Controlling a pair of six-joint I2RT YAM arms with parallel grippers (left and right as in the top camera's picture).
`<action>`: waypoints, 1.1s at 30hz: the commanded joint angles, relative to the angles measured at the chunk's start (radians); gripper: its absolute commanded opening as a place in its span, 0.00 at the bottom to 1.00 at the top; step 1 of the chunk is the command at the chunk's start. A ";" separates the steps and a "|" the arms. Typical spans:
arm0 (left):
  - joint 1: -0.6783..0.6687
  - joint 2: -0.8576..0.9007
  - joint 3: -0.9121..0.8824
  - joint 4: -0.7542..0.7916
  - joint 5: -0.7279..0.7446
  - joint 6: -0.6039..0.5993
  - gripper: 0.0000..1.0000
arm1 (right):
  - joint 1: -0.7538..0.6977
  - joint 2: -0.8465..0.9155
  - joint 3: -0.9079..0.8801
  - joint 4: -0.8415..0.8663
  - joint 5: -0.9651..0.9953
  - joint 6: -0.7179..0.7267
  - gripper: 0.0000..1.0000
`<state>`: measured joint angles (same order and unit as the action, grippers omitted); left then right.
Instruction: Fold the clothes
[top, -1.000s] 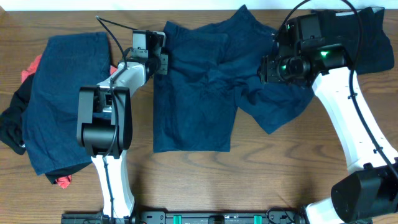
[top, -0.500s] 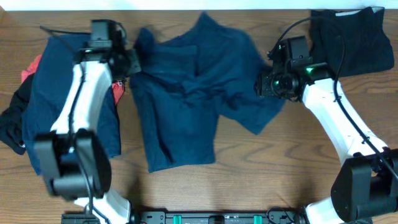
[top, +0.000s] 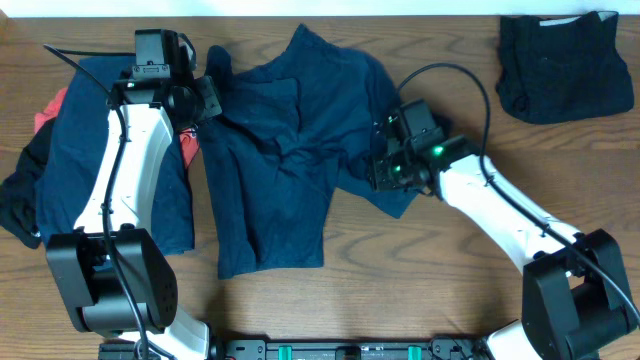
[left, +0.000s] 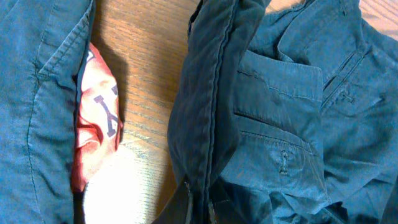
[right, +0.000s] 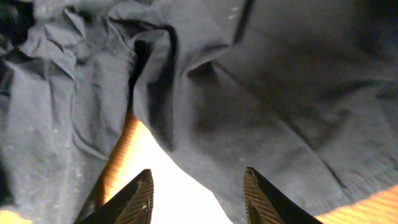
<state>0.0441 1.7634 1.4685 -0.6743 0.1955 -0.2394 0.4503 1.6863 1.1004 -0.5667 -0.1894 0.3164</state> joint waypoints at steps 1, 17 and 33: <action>0.001 0.000 0.008 -0.002 -0.005 -0.010 0.06 | 0.053 0.003 -0.043 0.034 0.082 -0.051 0.48; 0.001 0.000 0.008 -0.002 -0.005 -0.009 0.06 | 0.146 0.003 -0.218 0.273 0.361 -0.090 0.52; 0.001 0.000 0.008 -0.002 -0.005 -0.009 0.06 | 0.146 0.026 -0.219 0.274 0.314 -0.077 0.01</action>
<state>0.0441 1.7634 1.4685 -0.6746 0.1955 -0.2398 0.5896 1.7008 0.8860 -0.2859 0.1463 0.2115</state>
